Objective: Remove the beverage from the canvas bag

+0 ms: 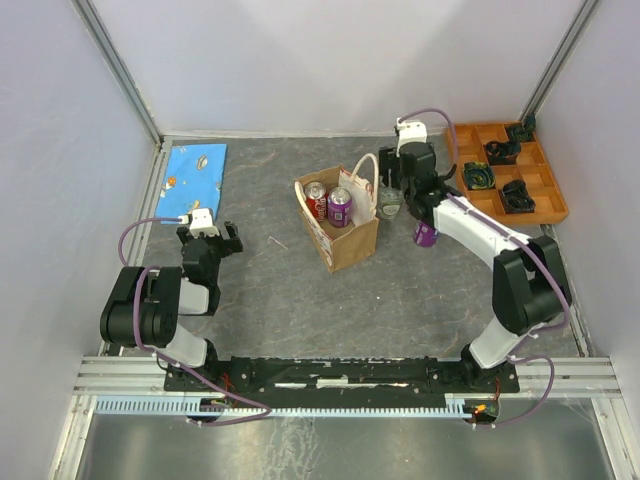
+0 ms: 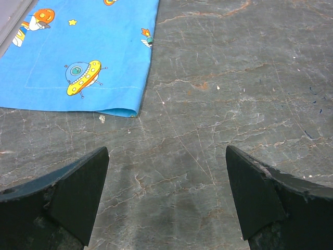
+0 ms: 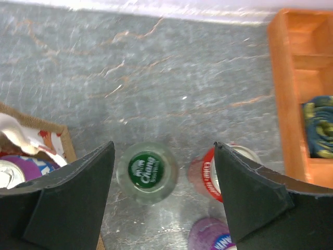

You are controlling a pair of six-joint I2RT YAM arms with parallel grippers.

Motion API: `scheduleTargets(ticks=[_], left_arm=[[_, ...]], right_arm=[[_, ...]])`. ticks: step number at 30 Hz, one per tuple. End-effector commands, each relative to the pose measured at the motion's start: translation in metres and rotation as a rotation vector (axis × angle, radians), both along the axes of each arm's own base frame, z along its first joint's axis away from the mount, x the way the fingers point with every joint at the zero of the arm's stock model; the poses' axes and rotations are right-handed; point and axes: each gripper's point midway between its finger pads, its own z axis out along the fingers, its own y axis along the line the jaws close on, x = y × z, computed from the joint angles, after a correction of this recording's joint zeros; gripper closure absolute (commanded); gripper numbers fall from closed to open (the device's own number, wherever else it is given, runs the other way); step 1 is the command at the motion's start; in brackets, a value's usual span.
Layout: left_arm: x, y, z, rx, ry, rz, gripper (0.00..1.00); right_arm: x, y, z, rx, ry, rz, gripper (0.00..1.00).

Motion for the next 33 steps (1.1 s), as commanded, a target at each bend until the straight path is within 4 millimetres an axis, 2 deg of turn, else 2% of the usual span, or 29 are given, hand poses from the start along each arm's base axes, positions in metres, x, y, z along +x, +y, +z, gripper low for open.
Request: scheduleTargets(ticks=[1,4,6,9,12,14,17,20,26,33], left_arm=[[0.009,0.002,0.019,0.043,-0.061,0.001,0.01],[0.008,0.002,0.019,0.043,-0.059,0.001,0.01],[0.008,0.002,0.019,0.043,-0.059,0.002,0.01],[0.009,0.002,0.019,0.043,-0.06,0.001,0.01],[0.008,0.002,0.018,0.043,-0.058,0.001,0.01],[0.008,0.002,0.019,0.043,-0.059,0.002,0.01],[0.008,0.002,0.018,0.043,-0.058,0.001,0.01],[0.008,0.002,0.019,0.043,-0.059,0.001,0.01],[0.008,0.002,0.018,0.043,-0.059,0.002,0.01],[0.009,0.002,0.019,0.043,-0.06,0.002,0.01]], right_arm=[[-0.003,-0.036,0.12,0.033,-0.25,-0.189,0.16],[-0.021,-0.046,0.17,0.072,-0.353,-0.2,0.17],[-0.033,-0.041,0.199,0.1,-0.4,-0.137,0.18],[-0.044,-0.019,0.222,0.13,-0.384,-0.008,0.19],[-0.052,0.011,0.216,0.123,-0.298,0.133,0.2],[-0.061,0.039,0.209,0.096,-0.261,0.23,0.21],[-0.071,0.075,0.192,0.026,-0.208,0.348,0.21],[-0.074,0.1,0.171,0.015,-0.141,0.413,0.21],[-0.067,0.124,0.123,0.022,0.018,0.453,0.24],[-0.054,0.142,0.073,0.002,0.16,0.466,0.16]])
